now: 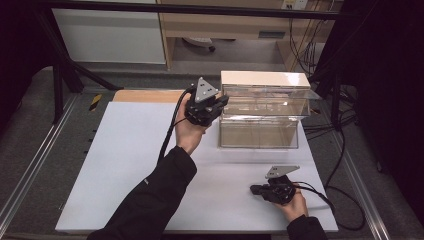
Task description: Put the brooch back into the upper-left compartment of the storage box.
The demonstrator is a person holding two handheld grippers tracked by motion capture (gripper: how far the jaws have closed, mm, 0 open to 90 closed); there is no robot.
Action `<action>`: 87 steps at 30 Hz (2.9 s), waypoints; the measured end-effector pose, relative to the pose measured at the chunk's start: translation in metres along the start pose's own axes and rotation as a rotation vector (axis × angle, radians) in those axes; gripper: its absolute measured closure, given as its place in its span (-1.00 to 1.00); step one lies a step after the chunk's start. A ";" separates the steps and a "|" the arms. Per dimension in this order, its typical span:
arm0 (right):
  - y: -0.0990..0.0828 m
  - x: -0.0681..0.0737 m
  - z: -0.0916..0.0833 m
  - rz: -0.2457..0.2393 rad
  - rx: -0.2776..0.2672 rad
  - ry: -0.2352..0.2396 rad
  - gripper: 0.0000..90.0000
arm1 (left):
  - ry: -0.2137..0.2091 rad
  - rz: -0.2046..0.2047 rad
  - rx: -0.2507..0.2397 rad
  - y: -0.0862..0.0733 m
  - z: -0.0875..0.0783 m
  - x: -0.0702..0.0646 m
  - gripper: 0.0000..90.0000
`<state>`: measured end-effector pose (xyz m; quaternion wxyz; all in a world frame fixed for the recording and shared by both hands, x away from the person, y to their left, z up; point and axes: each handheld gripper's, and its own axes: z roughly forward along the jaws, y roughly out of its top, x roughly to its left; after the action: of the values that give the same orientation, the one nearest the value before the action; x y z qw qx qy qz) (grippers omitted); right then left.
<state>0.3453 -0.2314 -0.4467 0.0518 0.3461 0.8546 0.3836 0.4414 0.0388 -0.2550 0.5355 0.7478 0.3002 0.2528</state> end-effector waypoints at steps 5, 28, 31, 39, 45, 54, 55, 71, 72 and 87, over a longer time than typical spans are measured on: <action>0.002 -0.001 -0.005 0.004 -0.027 -0.006 0.95 | 0.000 -0.003 -0.001 0.000 0.000 0.000 0.99; 0.014 0.000 -0.028 -0.011 -0.153 -0.056 0.95 | -0.008 -0.001 -0.004 -0.001 0.002 -0.001 0.99; 0.016 -0.001 -0.031 -0.009 -0.169 -0.067 0.95 | -0.010 0.001 -0.004 -0.001 0.002 -0.002 0.99; 0.025 -0.001 -0.039 -0.011 -0.213 -0.081 0.95 | -0.010 0.001 -0.006 -0.001 0.002 -0.002 0.99; 0.030 -0.001 -0.046 -0.025 -0.245 -0.098 0.95 | -0.009 -0.004 -0.008 -0.001 0.003 -0.002 0.99; 0.039 0.001 -0.055 -0.032 -0.283 -0.112 0.95 | -0.008 -0.005 -0.010 -0.001 0.003 -0.002 0.99; 0.040 0.001 -0.056 -0.033 -0.289 -0.113 0.95 | -0.009 -0.005 -0.009 -0.001 0.003 -0.002 0.99; 0.059 0.002 -0.072 -0.045 -0.361 -0.137 0.95 | -0.012 -0.009 -0.012 -0.001 0.003 -0.002 0.99; 0.061 0.002 -0.073 -0.045 -0.367 -0.139 0.95 | -0.013 -0.009 -0.012 -0.001 0.003 -0.002 0.99; 0.093 0.000 -0.087 -0.046 -0.466 -0.171 0.95 | -0.014 -0.007 -0.012 -0.001 0.004 -0.002 0.99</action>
<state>0.3655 -0.2417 -0.3213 0.2109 0.3365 0.7432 0.5385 0.4426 0.0350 -0.2573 0.5429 0.7452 0.2978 0.2476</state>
